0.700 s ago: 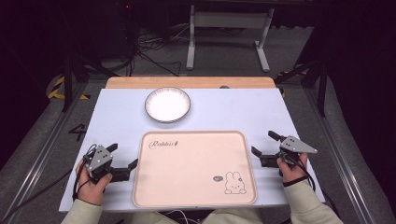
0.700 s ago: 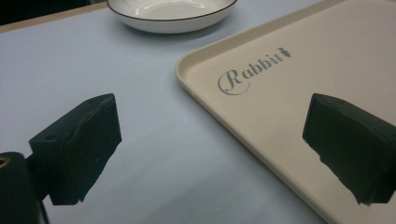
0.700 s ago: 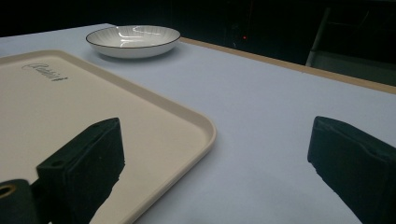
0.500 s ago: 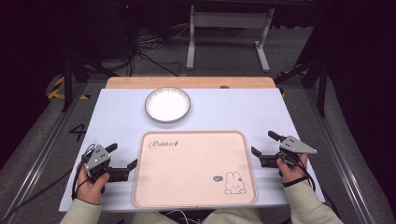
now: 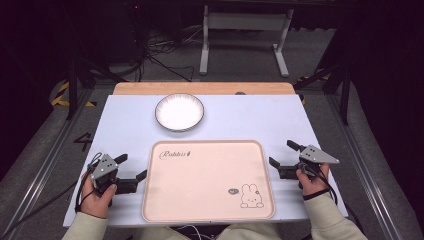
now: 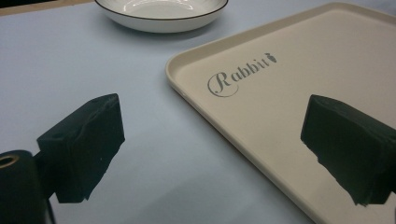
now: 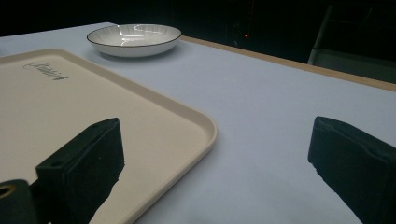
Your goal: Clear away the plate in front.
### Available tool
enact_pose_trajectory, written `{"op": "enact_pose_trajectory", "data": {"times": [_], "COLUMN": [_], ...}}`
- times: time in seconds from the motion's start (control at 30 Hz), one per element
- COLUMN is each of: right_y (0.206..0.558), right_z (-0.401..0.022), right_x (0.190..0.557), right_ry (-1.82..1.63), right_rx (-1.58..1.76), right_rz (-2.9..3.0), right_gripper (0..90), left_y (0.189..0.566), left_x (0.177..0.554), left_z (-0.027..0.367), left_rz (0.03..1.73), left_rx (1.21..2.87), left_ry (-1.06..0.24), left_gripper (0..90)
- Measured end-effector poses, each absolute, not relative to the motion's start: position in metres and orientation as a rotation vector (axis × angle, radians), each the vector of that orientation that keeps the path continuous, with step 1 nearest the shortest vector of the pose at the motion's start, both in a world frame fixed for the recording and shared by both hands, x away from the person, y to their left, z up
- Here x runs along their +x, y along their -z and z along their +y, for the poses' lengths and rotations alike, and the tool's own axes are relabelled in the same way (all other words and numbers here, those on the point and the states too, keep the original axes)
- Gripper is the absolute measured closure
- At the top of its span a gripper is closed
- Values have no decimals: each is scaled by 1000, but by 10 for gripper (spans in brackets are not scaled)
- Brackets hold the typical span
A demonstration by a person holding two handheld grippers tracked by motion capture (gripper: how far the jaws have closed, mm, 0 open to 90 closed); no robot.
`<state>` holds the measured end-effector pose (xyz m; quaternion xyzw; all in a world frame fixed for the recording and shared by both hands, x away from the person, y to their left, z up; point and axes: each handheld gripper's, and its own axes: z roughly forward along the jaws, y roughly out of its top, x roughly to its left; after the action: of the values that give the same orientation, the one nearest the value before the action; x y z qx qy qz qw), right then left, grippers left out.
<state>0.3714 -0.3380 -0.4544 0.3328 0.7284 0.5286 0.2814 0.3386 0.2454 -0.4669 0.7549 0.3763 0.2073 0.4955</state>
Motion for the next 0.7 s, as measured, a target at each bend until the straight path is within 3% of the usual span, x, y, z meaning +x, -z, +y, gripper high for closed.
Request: {"op": "enact_pose_trajectory", "data": {"times": [0.13, 0.3, 0.7], "right_y": [454, 454, 454], "right_z": [-338, -337, -337], "right_x": [372, 373, 373], "right_ry": [-1411, -1408, -1396], "right_rx": [891, 901, 899], "right_rz": [1955, 1962, 1970], "right_gripper": [39, 40, 40], "left_y": [467, 463, 436], "left_x": [338, 339, 332], "left_z": [245, 251, 261], "left_rz": [936, 1011, 955], "left_rx": [1817, 1747, 1698], "left_ry": [-517, -491, -460], "left_gripper": [33, 64, 115]}}
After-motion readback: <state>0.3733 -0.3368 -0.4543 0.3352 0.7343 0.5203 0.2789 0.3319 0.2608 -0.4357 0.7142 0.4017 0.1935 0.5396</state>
